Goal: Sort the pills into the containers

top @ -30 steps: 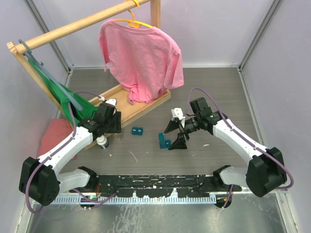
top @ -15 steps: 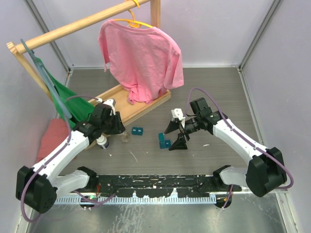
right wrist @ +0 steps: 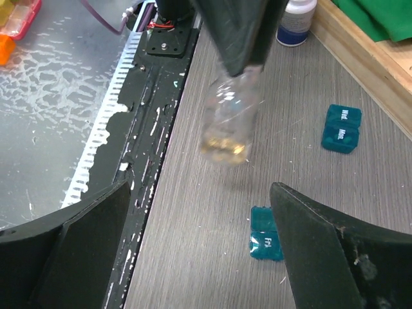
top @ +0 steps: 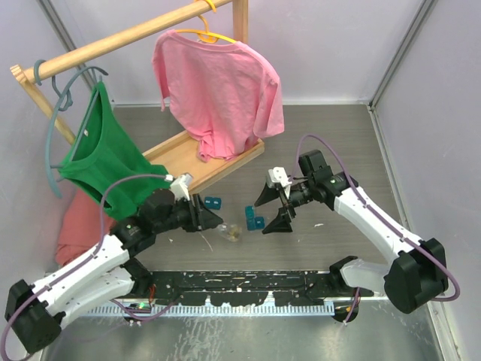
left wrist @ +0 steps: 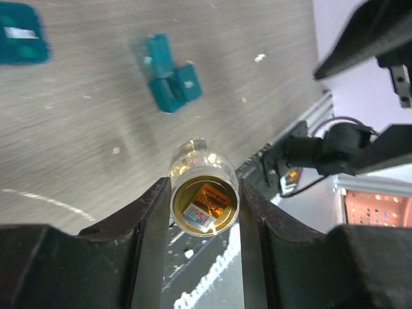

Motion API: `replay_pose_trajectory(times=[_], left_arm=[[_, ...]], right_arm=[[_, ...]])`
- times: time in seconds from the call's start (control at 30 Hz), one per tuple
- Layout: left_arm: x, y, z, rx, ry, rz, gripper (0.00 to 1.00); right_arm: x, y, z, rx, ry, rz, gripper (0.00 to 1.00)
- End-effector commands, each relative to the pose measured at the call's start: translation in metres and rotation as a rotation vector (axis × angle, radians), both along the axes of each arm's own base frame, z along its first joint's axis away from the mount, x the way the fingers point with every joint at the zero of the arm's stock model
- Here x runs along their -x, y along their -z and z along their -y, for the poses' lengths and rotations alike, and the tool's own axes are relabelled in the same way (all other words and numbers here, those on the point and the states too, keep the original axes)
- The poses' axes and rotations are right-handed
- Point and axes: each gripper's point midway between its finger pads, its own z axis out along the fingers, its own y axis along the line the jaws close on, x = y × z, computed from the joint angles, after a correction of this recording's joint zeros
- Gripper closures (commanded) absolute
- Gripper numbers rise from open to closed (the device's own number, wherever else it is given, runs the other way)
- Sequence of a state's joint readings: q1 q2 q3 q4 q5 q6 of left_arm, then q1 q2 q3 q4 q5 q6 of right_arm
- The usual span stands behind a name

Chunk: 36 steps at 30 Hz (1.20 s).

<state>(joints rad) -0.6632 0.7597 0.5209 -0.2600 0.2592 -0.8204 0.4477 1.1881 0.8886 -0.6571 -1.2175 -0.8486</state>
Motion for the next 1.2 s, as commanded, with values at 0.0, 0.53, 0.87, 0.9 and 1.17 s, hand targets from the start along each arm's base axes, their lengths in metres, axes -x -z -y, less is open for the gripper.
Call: replay_pose_trajectory(times=[0.0, 0.53, 0.87, 0.9, 1.17], left_arm=[[-0.002, -0.065, 0.047, 0.212, 0.030, 0.177, 1.00], [-0.017, -0.090, 0.086, 0.347, -0.087, 0.221, 1.00], [-0.017, -0.090, 0.100, 0.405, -0.093, 0.174, 1.00], [-0.017, -0.091, 0.101, 0.416, -0.095, 0.171, 1.00], [-0.015, -0.094, 0.105, 0.454, -0.087, 0.154, 1.00]], right_arm=[[-0.010, -0.029, -0.002, -0.036, 0.043, 0.052, 0.04], [-0.022, -0.010, -0.006, -0.046, 0.117, 0.096, 0.04], [-0.018, 0.009, -0.015, -0.063, 0.098, 0.107, 0.06], [-0.017, 0.009, -0.016, -0.065, 0.093, 0.107, 0.07], [-0.015, 0.011, -0.020, -0.073, 0.081, 0.102, 0.18]])
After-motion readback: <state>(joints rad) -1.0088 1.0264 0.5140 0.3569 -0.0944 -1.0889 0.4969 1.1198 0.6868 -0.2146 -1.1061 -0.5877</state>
